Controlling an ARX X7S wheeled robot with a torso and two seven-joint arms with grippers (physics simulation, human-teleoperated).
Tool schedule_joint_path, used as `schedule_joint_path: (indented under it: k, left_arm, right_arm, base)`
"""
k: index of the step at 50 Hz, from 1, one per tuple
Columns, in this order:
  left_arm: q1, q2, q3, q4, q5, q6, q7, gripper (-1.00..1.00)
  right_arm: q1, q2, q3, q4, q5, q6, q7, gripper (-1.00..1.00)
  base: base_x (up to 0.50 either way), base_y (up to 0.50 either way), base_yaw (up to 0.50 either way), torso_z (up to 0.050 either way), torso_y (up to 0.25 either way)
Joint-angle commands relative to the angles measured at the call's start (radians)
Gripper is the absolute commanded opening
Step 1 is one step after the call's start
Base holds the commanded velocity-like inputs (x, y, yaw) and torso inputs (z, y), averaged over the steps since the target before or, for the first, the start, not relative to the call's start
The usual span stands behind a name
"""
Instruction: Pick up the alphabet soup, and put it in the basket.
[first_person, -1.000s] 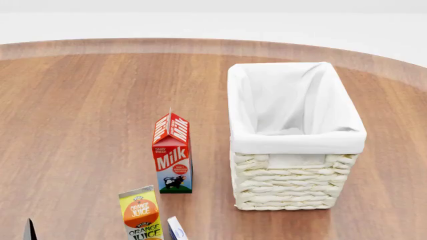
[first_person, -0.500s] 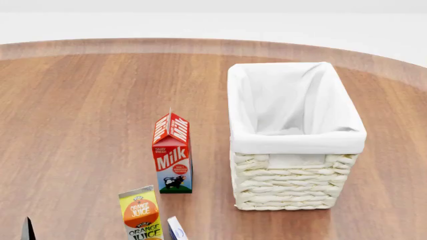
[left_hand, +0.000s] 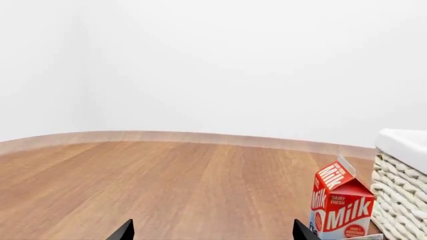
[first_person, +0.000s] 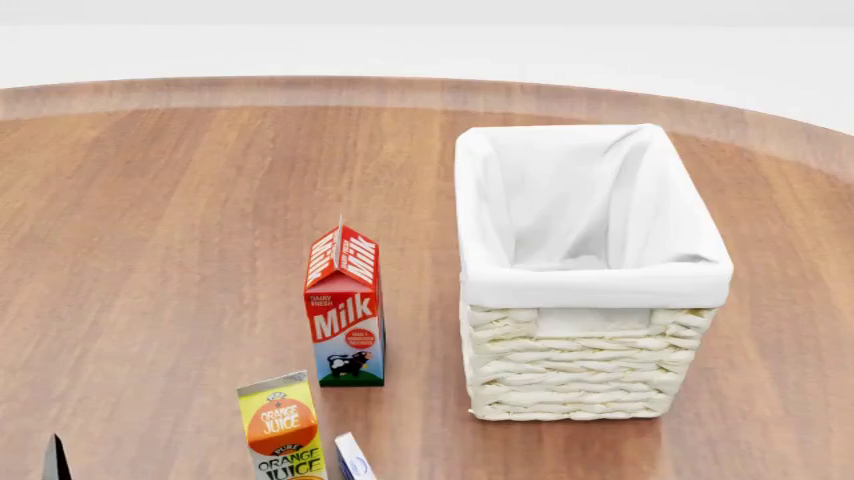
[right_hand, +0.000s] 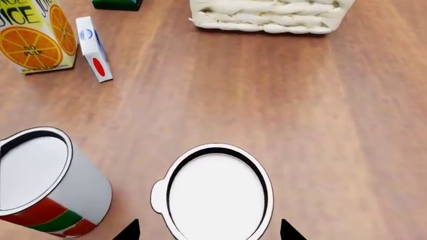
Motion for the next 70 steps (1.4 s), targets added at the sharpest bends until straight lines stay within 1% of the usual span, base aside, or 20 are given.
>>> schedule_joint_path:
  k: [1, 15, 28, 29, 42, 46, 50, 58, 65, 67, 69, 70]
  left_arm:
    - [-0.005, 0.016, -0.027, -0.006, 0.012, 0.004, 0.022, 1.0]
    - [-0.001, 0.011, -0.024, 0.001, 0.008, 0.005, 0.017, 1.0]
    - [-0.002, 0.006, -0.021, 0.005, 0.004, 0.004, 0.014, 1.0]
    - [-0.001, 0.006, -0.021, 0.007, 0.004, 0.004, 0.014, 1.0]
    - [0.009, -0.001, -0.023, 0.019, -0.002, 0.011, 0.01, 1.0]
    - [0.007, -0.001, -0.023, 0.017, -0.004, 0.01, 0.009, 1.0]
    - [0.004, -0.002, -0.018, 0.015, -0.002, 0.009, 0.008, 1.0]
    - [0.003, -0.005, -0.013, 0.011, -0.002, 0.014, 0.01, 1.0]
    - [0.004, -0.007, -0.018, 0.008, -0.012, 0.02, 0.011, 1.0]
    - [0.005, -0.007, -0.017, 0.009, -0.013, 0.022, 0.011, 1.0]
    - [0.007, -0.007, -0.017, 0.011, -0.013, 0.024, 0.011, 1.0]
    - [0.007, -0.007, -0.017, 0.012, -0.014, 0.025, 0.011, 1.0]
  right_arm:
    - [0.044, -0.035, 0.003, 0.081, -0.01, 0.035, -0.05, 1.0]
    - [0.047, -0.029, 0.006, 0.048, -0.007, 0.032, -0.04, 1.0]
    - [0.058, -0.035, 0.005, 0.084, -0.003, 0.016, -0.06, 1.0]
    - [0.058, -0.035, 0.007, 0.086, -0.002, 0.014, -0.061, -1.0]
    - [0.051, -0.04, 0.024, 0.1, 0.005, -0.014, -0.064, -1.0]
    - [0.034, -0.035, 0.044, 0.073, -0.012, -0.047, -0.04, -1.0]
    - [0.0, -0.018, 0.075, -0.007, -0.032, -0.077, 0.01, -1.0]
    - [-0.073, 0.029, 0.109, -0.216, -0.15, -0.124, 0.143, -1.0]
    - [-0.108, 0.053, 0.121, -0.32, -0.2, -0.165, 0.177, -1.0]
    - [-0.111, 0.06, 0.115, -0.342, -0.245, -0.168, 0.199, -1.0]
    - [-0.127, 0.064, 0.127, -0.363, -0.25, -0.213, 0.192, -1.0]
    - [-0.135, 0.068, 0.127, -0.378, -0.286, -0.241, 0.2, -1.0]
  base:
    - [0.0, 0.0, 0.0, 0.0, 0.0]
    - [0.0, 0.0, 0.0, 0.0, 0.0]
    - [0.0, 0.0, 0.0, 0.0, 0.0]
    - [0.0, 0.0, 0.0, 0.0, 0.0]
    - [0.0, 0.0, 0.0, 0.0, 0.0]
    - [0.0, 0.0, 0.0, 0.0, 0.0]
    - [0.0, 0.0, 0.0, 0.0, 0.0]
    - [0.0, 0.0, 0.0, 0.0, 0.0]
    - [0.0, 0.0, 0.0, 0.0, 0.0]
    - [0.0, 0.0, 0.0, 0.0, 0.0]
    - [0.0, 0.0, 0.0, 0.0, 0.0]
    - [0.0, 0.0, 0.0, 0.0, 0.0]
